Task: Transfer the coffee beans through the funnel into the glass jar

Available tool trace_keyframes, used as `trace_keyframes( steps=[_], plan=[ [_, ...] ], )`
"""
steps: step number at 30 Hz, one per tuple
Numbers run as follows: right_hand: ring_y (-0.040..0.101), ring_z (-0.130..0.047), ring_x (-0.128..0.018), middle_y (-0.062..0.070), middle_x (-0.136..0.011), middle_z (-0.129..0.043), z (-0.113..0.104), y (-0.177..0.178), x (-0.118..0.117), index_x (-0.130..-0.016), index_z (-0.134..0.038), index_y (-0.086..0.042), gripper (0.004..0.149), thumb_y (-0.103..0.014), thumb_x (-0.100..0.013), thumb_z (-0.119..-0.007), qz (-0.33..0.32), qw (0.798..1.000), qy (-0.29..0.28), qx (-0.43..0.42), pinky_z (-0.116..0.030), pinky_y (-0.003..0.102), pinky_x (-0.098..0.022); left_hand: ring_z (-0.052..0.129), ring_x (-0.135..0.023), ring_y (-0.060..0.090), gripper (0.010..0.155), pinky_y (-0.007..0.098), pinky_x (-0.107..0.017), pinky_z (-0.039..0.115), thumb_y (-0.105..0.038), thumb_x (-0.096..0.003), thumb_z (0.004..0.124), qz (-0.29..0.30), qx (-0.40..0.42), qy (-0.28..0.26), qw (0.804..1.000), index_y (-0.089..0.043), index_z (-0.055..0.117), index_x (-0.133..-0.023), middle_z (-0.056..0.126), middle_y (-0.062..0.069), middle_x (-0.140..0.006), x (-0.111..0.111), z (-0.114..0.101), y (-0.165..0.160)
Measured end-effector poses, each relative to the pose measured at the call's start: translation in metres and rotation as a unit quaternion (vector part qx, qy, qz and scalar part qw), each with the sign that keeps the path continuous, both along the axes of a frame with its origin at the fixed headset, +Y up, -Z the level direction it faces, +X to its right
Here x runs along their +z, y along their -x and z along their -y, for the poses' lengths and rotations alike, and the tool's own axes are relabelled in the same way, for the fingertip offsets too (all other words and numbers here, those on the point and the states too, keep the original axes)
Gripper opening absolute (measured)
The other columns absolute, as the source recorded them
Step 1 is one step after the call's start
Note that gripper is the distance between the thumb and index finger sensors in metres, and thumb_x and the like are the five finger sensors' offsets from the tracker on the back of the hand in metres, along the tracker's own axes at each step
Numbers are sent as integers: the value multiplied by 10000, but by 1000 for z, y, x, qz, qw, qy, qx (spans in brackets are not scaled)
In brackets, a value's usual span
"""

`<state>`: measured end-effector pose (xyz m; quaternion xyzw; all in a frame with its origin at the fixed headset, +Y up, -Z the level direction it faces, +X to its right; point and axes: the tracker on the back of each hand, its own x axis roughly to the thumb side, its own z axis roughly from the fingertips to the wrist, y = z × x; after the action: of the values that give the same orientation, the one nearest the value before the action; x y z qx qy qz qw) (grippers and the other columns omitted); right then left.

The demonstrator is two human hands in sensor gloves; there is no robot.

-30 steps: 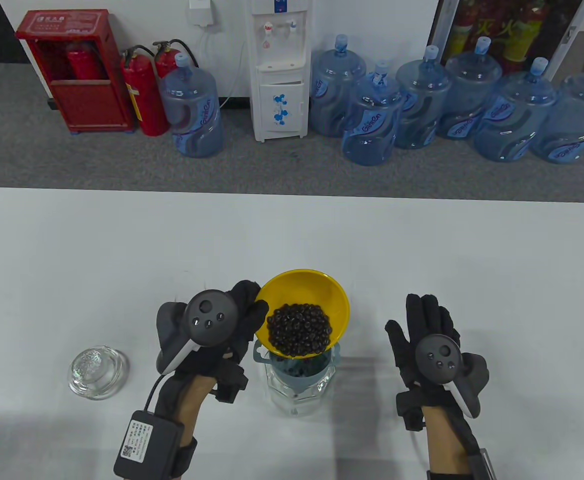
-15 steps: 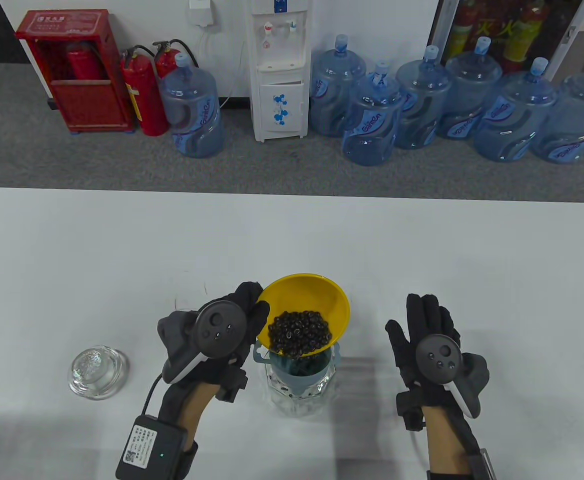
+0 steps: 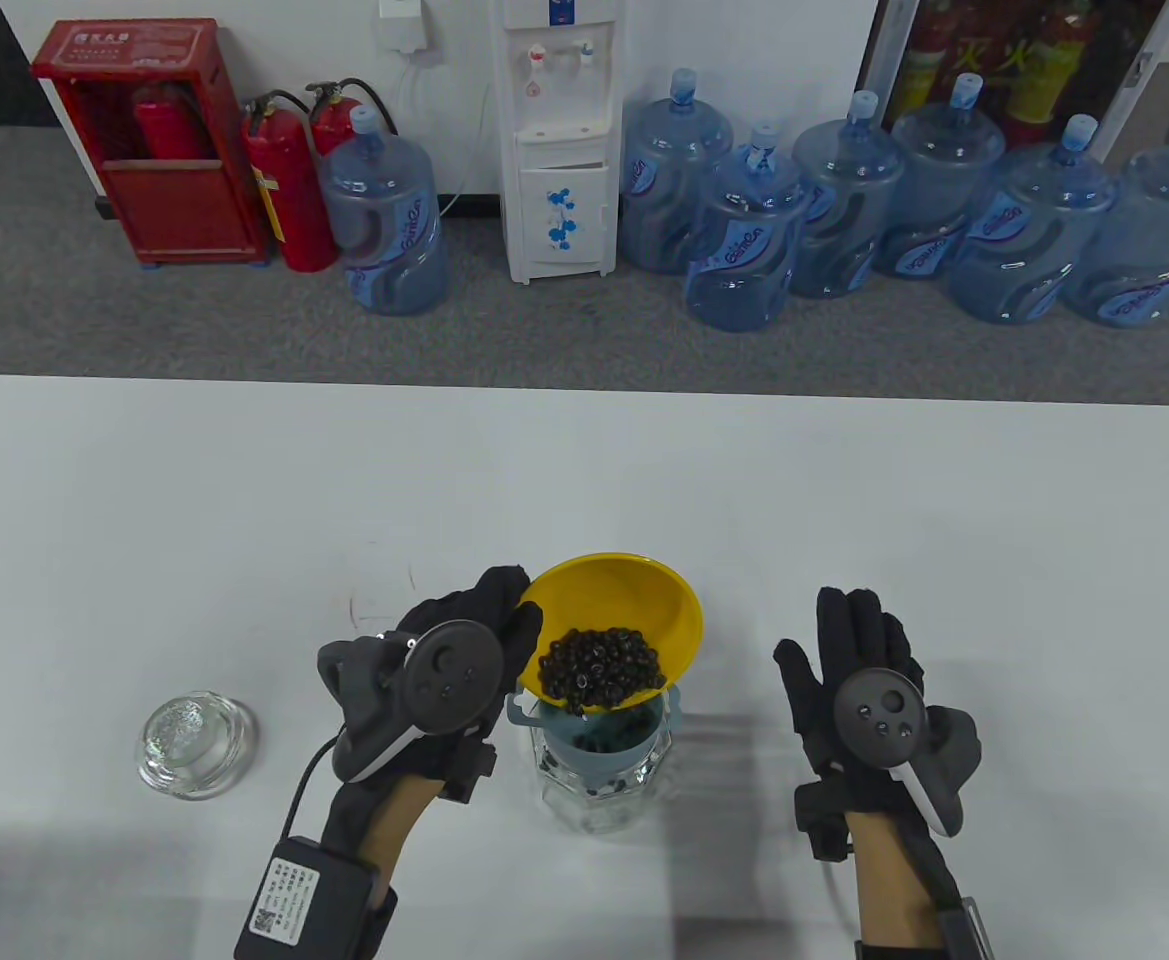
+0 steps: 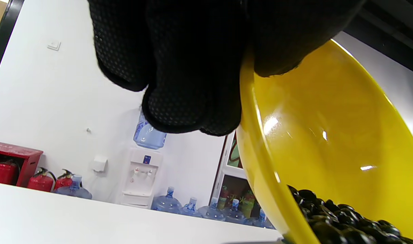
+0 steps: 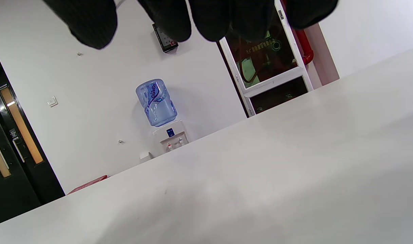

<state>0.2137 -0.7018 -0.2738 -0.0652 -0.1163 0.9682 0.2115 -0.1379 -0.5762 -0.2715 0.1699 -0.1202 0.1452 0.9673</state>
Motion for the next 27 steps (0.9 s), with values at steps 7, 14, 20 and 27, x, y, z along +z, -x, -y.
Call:
trace_keyframes(
  steps=[7, 14, 20, 27],
  plan=[
    [463, -440, -1149, 177, -1287, -379, 0, 0, 0, -1237, -454, -196, 712, -592, -667, -615, 1, 1000, -1, 0, -449, 691, -769, 1142, -516, 140, 401, 394, -563, 904, -411, -527, 853, -6, -20, -32, 999, -190, 819, -860, 1057, -60, -627, 7, -1, -5],
    [462, -440, -1149, 179, -1286, -380, -1, -1, 0, -1235, -456, -200, 710, -592, -666, -616, 1, 1000, -1, -1, -449, 692, -769, 1144, -514, 135, 399, 392, -562, 906, -414, -524, 854, -11, -39, -65, 997, -194, 821, -856, 1059, -61, -623, 15, -4, -9],
    [462, -440, -1149, 177, -1287, -379, -1, -1, 0, -1236, -454, -195, 714, -593, -666, -617, 1, 1000, -2, -1, -449, 691, -769, 1144, -513, 133, 397, 389, -561, 908, -415, -523, 853, -11, -51, -94, 994, -197, 822, -853, 1059, -66, -620, 22, -6, -12],
    [466, -440, -1147, 183, -1284, -382, -1, -1, 0, -1237, -450, -190, 714, -591, -669, -614, 6, 1000, -2, 2, -450, 692, -767, 1150, -505, 122, 398, 381, -557, 915, -421, -520, 851, -12, -81, -136, 987, -193, 824, -846, 1061, -75, -613, 30, -4, -16]
  ],
)
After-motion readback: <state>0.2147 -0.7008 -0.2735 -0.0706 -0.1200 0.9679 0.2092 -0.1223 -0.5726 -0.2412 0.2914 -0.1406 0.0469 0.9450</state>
